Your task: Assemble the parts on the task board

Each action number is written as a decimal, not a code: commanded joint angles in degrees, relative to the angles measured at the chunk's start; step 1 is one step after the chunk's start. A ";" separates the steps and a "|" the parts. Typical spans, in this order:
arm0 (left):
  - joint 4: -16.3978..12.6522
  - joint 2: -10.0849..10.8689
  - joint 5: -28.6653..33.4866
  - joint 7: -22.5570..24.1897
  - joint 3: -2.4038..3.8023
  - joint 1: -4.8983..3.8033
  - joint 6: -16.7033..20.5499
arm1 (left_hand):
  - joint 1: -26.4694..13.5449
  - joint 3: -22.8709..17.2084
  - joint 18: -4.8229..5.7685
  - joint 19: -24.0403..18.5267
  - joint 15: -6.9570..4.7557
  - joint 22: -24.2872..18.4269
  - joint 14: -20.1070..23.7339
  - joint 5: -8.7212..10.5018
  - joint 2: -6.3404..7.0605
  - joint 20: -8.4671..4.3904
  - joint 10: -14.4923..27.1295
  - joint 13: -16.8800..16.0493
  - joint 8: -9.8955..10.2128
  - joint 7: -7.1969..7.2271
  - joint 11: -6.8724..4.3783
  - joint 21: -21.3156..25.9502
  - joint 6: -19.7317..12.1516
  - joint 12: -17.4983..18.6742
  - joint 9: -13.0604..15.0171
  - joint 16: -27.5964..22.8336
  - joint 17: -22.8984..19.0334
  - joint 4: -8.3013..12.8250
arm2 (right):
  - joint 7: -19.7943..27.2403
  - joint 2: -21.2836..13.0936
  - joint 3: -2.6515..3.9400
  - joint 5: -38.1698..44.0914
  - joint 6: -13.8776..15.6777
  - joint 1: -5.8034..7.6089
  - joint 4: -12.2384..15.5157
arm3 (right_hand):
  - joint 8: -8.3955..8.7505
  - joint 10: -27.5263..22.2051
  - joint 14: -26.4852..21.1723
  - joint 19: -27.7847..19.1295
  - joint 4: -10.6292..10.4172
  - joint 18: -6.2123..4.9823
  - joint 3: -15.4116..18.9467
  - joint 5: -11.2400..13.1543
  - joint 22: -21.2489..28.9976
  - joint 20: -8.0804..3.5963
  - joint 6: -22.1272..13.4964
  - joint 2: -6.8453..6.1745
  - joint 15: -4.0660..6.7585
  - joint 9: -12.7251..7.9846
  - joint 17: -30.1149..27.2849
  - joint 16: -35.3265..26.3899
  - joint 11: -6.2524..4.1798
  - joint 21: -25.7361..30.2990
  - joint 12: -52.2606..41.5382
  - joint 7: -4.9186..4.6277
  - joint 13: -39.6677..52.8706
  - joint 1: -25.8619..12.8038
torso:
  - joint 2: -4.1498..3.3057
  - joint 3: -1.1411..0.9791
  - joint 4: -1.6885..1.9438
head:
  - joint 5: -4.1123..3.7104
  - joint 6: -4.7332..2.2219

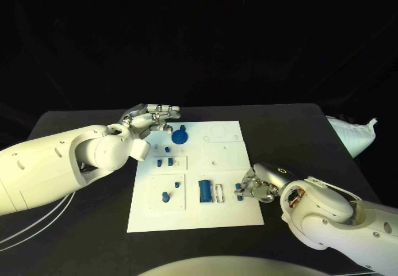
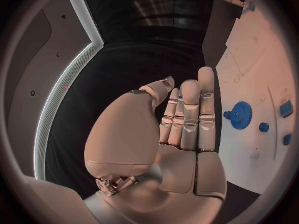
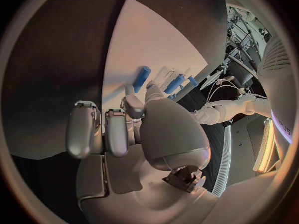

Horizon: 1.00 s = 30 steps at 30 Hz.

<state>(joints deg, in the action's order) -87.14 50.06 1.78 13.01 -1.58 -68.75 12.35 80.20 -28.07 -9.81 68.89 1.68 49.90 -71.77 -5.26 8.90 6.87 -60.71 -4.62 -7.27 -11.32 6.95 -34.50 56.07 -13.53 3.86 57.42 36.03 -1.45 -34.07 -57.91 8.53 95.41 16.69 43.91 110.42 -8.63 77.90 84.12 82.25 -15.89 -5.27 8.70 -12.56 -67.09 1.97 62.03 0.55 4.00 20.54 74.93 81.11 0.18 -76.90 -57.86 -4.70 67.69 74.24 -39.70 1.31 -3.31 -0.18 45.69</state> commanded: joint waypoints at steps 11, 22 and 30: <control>-0.16 -0.12 -0.62 0.10 0.02 -0.01 -0.90 | -0.33 0.45 -0.66 -0.02 -0.03 -0.11 0.38 -0.03 -0.17 0.34 0.46 -0.03 -0.50 -0.04 0.02 0.32 -0.43 -0.65 0.10 0.27 -0.24 0.19 | -0.49 2.34 -0.22 9.49 -7.02 -0.40 -1.50 | 0.30 0.27 3.73 0.35 2.94 0.95 -0.53 3.18 -1.41 -0.05 0.77 -0.97 0.06 0.68 3.14 1.25 -0.14 -0.57 -1.09 0.03 1.03 4.65 | -0.09 0.08 0.19 | 0.02 0.11; -0.14 -0.17 -0.63 0.17 0.02 -0.01 -0.75 | -0.33 0.45 -0.66 -0.02 -0.03 -0.11 0.38 -0.03 -0.17 0.34 0.46 -0.03 -0.50 -0.04 0.02 0.32 -0.43 -0.65 0.10 0.27 -0.24 0.19 | -0.27 3.54 -0.72 16.20 -11.51 -0.65 -2.03 | 0.39 0.79 4.01 0.79 6.89 1.25 -3.86 8.38 -2.96 -0.13 1.05 -0.81 0.10 1.25 5.07 2.50 -0.27 -1.51 -3.13 0.11 2.67 10.24 | -0.03 0.12 0.24 | 0.02 0.16; -0.15 -0.18 -0.64 0.18 0.02 -0.01 -0.72 | -0.33 0.45 -0.66 -0.02 -0.03 -0.11 0.38 -0.03 -0.17 0.34 0.46 -0.03 -0.50 -0.04 0.02 0.32 -0.43 -0.65 0.10 0.27 -0.24 0.19 | -0.30 3.70 -0.96 17.08 -13.11 -0.68 -1.90 | 0.66 0.58 4.00 0.75 8.23 1.25 -6.63 3.21 -3.13 -0.22 1.42 -0.29 0.27 1.37 5.36 2.65 -0.47 -1.62 -3.29 0.31 2.95 11.98 | -0.07 0.16 0.35 | -0.08 0.26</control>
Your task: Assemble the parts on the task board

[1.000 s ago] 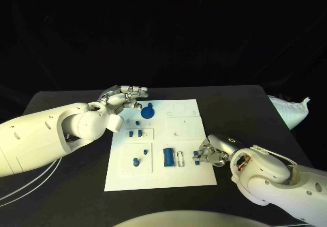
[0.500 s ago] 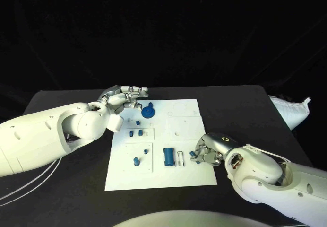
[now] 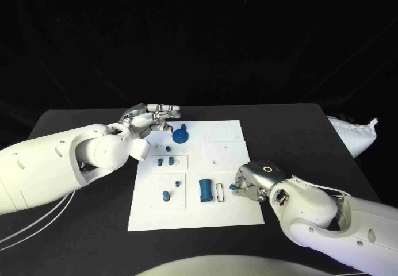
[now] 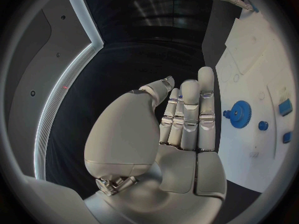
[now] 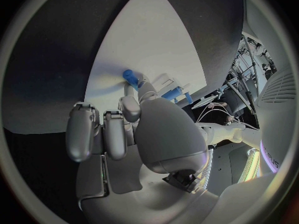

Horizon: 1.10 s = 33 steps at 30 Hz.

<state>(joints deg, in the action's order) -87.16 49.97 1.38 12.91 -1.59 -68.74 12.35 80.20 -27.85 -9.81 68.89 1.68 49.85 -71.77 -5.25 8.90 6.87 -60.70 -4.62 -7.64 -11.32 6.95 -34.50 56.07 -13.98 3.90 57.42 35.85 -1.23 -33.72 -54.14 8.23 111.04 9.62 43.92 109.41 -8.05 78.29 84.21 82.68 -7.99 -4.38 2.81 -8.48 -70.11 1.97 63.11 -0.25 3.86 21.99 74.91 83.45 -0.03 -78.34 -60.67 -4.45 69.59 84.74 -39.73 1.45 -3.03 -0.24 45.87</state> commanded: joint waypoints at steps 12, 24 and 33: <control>-0.14 -0.04 -0.48 0.25 0.03 0.00 -0.86 | -0.29 0.23 -0.66 -0.01 -0.04 -0.07 0.40 -0.04 -0.20 0.33 0.49 -0.03 -0.17 -0.04 0.01 0.32 -0.45 -0.28 0.06 0.28 -0.10 0.03 | -0.37 -0.26 -0.58 -5.18 10.30 -0.70 0.98 | 0.21 0.60 4.01 0.47 1.96 0.41 -9.75 -8.01 -0.51 -0.52 0.63 1.28 0.57 0.69 6.06 0.68 -0.39 -0.48 -0.80 0.11 1.36 1.71 | -0.04 0.01 0.28 | -0.12 -0.03; -0.25 -0.02 -0.93 0.16 0.03 0.01 -0.94 | 0.27 -0.07 -0.70 0.02 -0.12 -0.08 0.49 -0.13 -0.47 0.26 0.66 -0.04 -0.38 -0.02 -0.03 0.31 -0.53 -0.64 0.07 0.29 -0.31 0.51 | -0.37 -0.26 -0.23 -16.04 17.69 -0.57 2.82 | 0.10 1.11 4.04 0.45 1.27 0.39 -19.19 -7.75 -0.56 -0.44 0.47 -2.72 0.61 2.20 6.25 0.69 -0.51 -0.48 -0.82 0.36 1.50 -4.67 | -0.08 0.09 0.28 | 0.15 -0.01; -0.31 -0.06 -0.96 0.11 0.03 0.01 -0.95 | 0.27 -0.07 -0.70 0.02 -0.12 -0.08 0.49 -0.13 -0.47 0.26 0.66 -0.04 -0.38 -0.02 -0.03 0.31 -0.53 -0.64 0.07 0.29 -0.31 0.51 | -0.94 0.47 -0.20 -19.21 12.86 -0.50 2.52 | -0.21 1.66 4.10 0.65 0.43 0.48 -20.17 -10.09 -0.99 -0.52 0.76 -4.08 0.69 2.91 6.43 0.78 -0.64 -0.73 -1.09 0.56 1.63 -8.16 | 0.03 0.19 0.37 | 0.11 0.11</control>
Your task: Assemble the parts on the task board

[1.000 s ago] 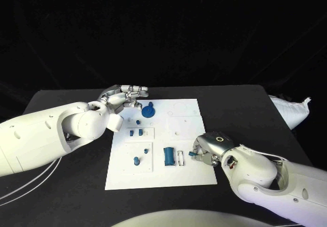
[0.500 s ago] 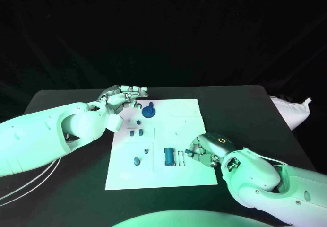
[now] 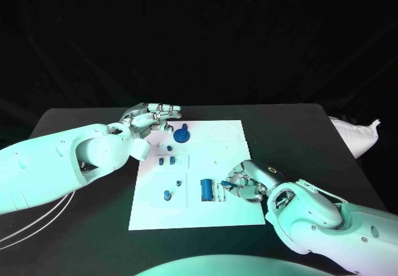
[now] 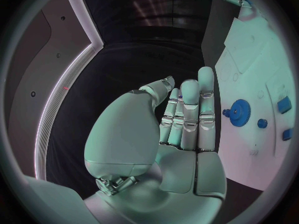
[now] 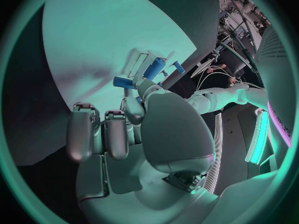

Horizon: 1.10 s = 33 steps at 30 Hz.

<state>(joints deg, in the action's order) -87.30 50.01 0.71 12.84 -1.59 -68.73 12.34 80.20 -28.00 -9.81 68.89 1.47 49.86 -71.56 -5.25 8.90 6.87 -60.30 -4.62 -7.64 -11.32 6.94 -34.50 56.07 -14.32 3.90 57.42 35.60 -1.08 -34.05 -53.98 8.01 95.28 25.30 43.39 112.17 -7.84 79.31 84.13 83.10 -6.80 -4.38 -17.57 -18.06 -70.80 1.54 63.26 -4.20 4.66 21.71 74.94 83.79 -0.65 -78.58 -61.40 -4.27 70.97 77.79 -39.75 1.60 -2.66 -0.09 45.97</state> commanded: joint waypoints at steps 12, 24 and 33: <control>-0.25 -0.20 -0.29 0.09 0.03 -0.01 -1.03 | 0.27 0.08 -0.70 0.02 0.09 -0.08 0.28 -0.13 -0.47 0.26 0.25 -0.04 -0.38 -0.02 -0.02 0.31 -0.53 -0.30 0.07 0.29 -0.07 0.36 | -0.72 2.16 0.01 -4.99 -7.42 0.06 -1.50 | -0.74 1.97 4.31 0.79 -2.79 0.72 1.34 -2.32 -1.58 -0.37 1.49 0.01 0.21 3.68 6.97 0.83 -0.39 -1.26 -2.26 0.82 1.49 -5.27 | -0.01 0.03 0.02 | -0.08 -0.04; -0.27 -0.20 -0.29 -0.07 0.03 -0.01 -1.23 | 0.27 0.09 -0.69 0.03 0.09 -0.08 0.29 -0.11 -0.41 0.25 0.31 -0.04 -0.44 -0.04 0.00 0.30 -0.57 -0.41 0.07 0.33 -0.08 0.45 | -1.07 2.65 0.01 -3.45 -8.26 0.07 -2.12 | -1.61 2.97 4.30 0.88 -4.58 0.73 3.01 -1.17 -1.68 -0.69 3.16 0.61 0.62 4.39 6.97 0.79 -0.92 -1.30 -4.03 1.51 2.74 -8.41 | -0.02 -0.02 0.02 | 0.05 0.00; -0.28 -0.15 -0.29 -0.21 0.03 -0.01 -1.42 | 0.27 0.09 -0.69 0.03 0.09 -0.08 0.29 -0.11 -0.41 0.25 0.31 -0.04 -0.44 -0.04 0.00 0.30 -0.57 -0.41 0.07 0.33 -0.08 0.45 | -1.50 2.51 0.02 -1.06 -8.22 0.06 -1.98 | -2.09 3.74 4.31 0.93 -4.93 0.73 3.44 -0.94 -1.69 -0.89 3.82 0.93 0.85 4.73 7.04 0.82 -1.20 -1.28 -5.92 1.87 4.06 -9.09 | -0.05 -0.04 0.03 | 0.05 -0.01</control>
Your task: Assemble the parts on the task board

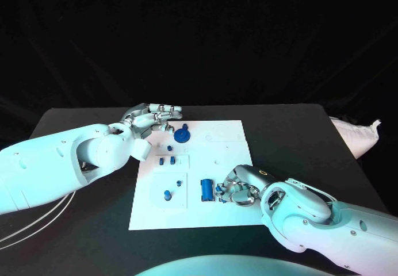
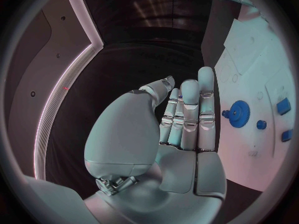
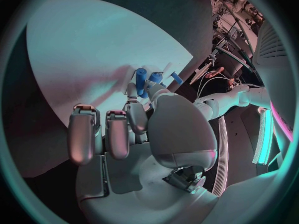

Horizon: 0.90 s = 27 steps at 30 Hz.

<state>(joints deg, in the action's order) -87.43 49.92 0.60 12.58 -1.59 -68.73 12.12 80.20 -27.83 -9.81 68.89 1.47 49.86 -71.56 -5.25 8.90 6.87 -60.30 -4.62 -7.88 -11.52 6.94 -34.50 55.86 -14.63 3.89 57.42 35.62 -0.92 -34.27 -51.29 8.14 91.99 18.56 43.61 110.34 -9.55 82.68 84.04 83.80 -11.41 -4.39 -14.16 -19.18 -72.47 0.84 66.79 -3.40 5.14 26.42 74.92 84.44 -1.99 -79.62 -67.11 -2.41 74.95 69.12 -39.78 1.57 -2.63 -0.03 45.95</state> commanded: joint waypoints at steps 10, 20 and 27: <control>-0.15 -0.02 -0.18 0.00 0.03 -0.01 -1.36 | 0.28 -0.07 -0.69 0.03 0.09 -0.08 0.29 -0.11 -0.41 0.25 0.32 -0.04 -0.19 0.16 0.00 0.30 -0.36 -0.09 0.07 0.33 -0.09 0.29 | -1.42 -0.48 0.03 3.69 0.47 -0.17 0.61 | -0.52 0.54 4.42 0.26 -0.20 0.74 0.07 -0.10 -0.06 -0.27 0.39 0.17 0.47 0.13 7.12 0.20 0.01 -0.25 -0.60 0.16 0.36 -0.36 | -0.04 -0.01 0.03 | -0.12 0.07; -0.20 0.02 -0.18 -0.02 0.03 -0.01 -1.42 | 0.22 -0.05 -0.68 0.03 0.10 -0.08 0.29 -0.10 -0.40 0.25 0.35 -0.04 -0.22 0.14 0.02 0.30 -0.39 -0.14 0.07 0.34 -0.11 0.29 | -1.60 -0.77 0.18 4.08 -0.47 -0.17 0.47 | -0.60 0.59 4.42 0.28 0.03 0.75 0.02 -0.60 -0.07 -0.38 0.36 0.23 0.57 0.23 7.09 0.18 -0.10 -0.25 -0.72 0.25 0.50 -0.14 | -0.01 0.07 0.03 | -0.68 -0.05; -0.30 -0.05 -0.19 -0.04 0.03 -0.01 -1.55 | 0.17 -0.02 -0.67 0.03 0.12 -0.08 0.30 -0.09 -0.39 0.26 0.40 -0.03 -0.24 0.13 0.03 0.29 -0.42 -0.18 0.06 0.36 -0.13 0.29 | -1.72 -0.80 0.20 3.82 -1.76 -0.16 0.17 | -0.60 0.57 4.41 0.28 -0.06 0.75 0.07 -0.68 -0.07 -0.41 0.30 0.29 0.59 0.25 7.08 0.17 -0.07 -0.23 -0.70 0.20 0.51 -0.29 | -0.02 0.02 0.07 | -0.91 -0.11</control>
<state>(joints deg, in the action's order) -87.54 49.97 0.59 12.38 -1.59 -68.73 11.74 80.20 -27.84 -9.81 68.89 1.47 49.86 -71.56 -5.26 8.90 6.87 -60.30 -4.62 -7.88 -11.52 6.94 -34.50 55.86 -14.63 3.89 57.42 35.54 -0.92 -35.46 -52.12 8.32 95.04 18.27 43.50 110.52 -9.75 82.90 83.82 83.94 -11.40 -4.39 -14.15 -19.53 -72.57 0.69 66.93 -3.41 5.33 26.73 74.91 84.44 -2.18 -79.61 -67.54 -2.46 74.99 69.12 -39.81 1.63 -2.55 -0.91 45.81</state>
